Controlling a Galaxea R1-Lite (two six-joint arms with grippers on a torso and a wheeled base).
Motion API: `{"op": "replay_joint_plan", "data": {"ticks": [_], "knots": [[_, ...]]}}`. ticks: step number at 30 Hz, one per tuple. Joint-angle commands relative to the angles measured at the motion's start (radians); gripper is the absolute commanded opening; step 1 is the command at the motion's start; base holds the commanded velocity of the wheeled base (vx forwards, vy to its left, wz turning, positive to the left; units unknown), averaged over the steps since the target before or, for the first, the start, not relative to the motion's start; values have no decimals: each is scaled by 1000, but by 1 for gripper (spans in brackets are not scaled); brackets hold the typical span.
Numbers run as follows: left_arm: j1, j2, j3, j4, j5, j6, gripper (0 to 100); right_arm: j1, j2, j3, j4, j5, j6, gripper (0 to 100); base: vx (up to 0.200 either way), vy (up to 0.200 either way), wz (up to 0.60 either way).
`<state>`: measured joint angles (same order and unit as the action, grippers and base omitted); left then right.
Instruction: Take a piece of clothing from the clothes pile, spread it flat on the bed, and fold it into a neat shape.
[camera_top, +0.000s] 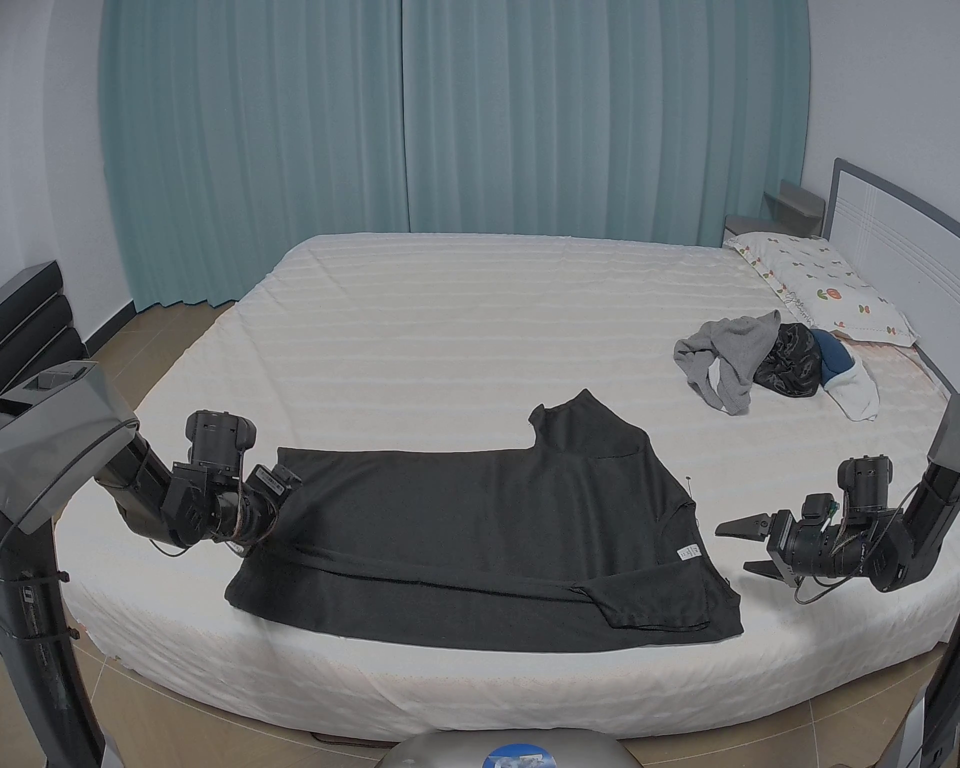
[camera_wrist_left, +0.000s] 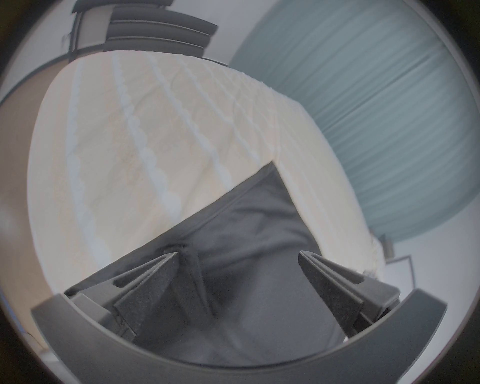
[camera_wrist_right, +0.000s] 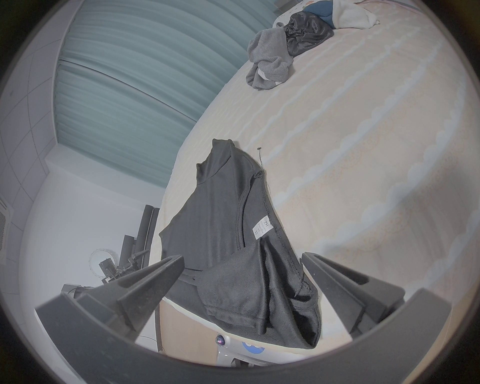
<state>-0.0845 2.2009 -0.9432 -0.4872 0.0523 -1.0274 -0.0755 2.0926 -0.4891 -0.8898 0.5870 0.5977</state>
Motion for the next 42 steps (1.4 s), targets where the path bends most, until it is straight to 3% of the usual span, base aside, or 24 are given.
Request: {"op": "replay_joint_plan", "data": {"ticks": [1,7,13,14,17,23,24,42], "knots": [[32,8,-19,-59,0,-39,100,0,12,-3,-1,0,-1,100,0,0,0],[88,19,-37,-132,-6,-111,100,0,23,3,-23,-4,-2,100,0,0,0],[101,19,-22,-125,-42,-85,100,0,35,6,-44,-7,-1,100,0,0,0],[106,14,15,-123,-104,-6,100,0,35,6,-44,-7,-1,100,0,0,0],[114,5,83,-129,-186,119,100,0,37,6,-44,-7,-1,100,0,0,0],[111,13,118,-137,-212,245,100,2,37,6,-44,-6,1,100,0,0,0],[107,14,123,-137,-213,260,0,2,37,6,-44,-6,1,100,0,0,0],[112,-32,153,-125,-197,294,0,14,37,6,-66,-21,-7,100,0,0,0]]}}
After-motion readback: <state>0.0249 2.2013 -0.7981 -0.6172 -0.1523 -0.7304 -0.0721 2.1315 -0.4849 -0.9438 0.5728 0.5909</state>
